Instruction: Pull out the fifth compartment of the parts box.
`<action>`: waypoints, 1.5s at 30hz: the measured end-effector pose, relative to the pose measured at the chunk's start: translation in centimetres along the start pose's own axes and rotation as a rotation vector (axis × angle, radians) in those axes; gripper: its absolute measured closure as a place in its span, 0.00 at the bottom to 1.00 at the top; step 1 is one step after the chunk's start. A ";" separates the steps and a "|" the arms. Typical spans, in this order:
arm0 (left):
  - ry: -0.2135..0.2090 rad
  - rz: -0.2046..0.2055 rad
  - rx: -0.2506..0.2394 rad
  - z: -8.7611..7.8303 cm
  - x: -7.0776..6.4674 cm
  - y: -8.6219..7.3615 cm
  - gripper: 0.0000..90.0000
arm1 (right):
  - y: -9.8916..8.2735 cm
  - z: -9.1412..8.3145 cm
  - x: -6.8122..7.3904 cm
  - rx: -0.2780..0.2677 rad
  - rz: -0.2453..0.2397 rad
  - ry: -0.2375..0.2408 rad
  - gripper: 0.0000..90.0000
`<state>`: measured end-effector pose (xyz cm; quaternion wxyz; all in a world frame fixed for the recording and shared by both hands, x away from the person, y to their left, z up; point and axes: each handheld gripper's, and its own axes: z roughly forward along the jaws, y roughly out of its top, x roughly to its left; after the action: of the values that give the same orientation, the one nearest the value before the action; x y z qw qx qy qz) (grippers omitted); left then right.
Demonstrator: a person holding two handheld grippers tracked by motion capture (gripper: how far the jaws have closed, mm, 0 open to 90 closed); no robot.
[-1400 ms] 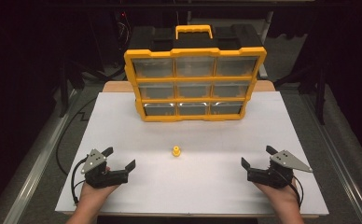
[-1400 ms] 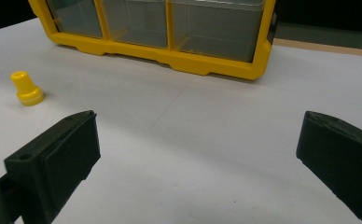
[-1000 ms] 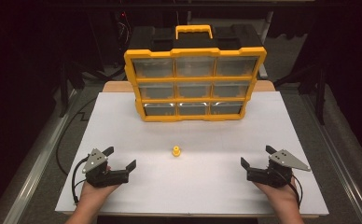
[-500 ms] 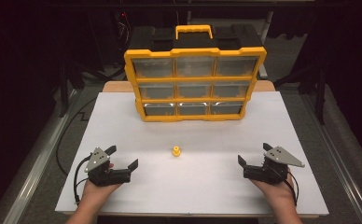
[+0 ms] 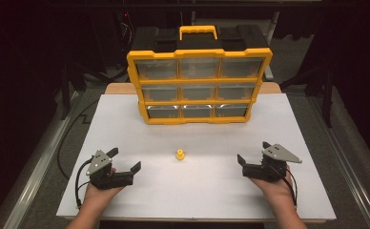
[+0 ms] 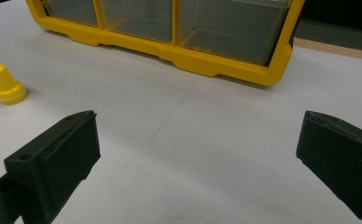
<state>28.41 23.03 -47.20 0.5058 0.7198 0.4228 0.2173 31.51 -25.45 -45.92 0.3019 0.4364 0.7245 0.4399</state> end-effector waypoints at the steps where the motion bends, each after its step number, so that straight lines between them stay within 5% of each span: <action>1: 0.000 0.000 0.000 0.0 0.0 0.0 0.00 | 0.1 0.2 0.0 -0.002 -0.003 -0.001 0.00; 9: -0.005 -0.006 -0.009 -0.1 0.0 0.0 0.00 | 0.6 2.0 -0.9 0.019 0.002 -0.027 0.00; 13: 0.006 0.001 -0.004 0.1 0.1 0.0 0.00 | 0.5 3.3 -1.6 0.047 0.054 -0.031 0.00; 20: 0.008 0.006 0.003 0.1 0.1 -0.1 0.00 | 1.0 4.4 -2.3 0.016 0.056 -0.078 0.01; 26: 0.017 0.004 0.010 0.1 0.3 -0.1 0.00 | 1.7 5.1 -2.6 0.044 0.021 -0.085 0.01; 45: 0.037 -0.016 0.017 0.1 0.8 -0.2 0.00 | 1.7 2.8 -2.4 0.038 -0.016 -0.064 0.00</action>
<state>28.84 23.63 -47.54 0.4938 0.7164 0.4396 0.2228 35.48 -26.19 -45.50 0.3202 0.4502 0.7261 0.4093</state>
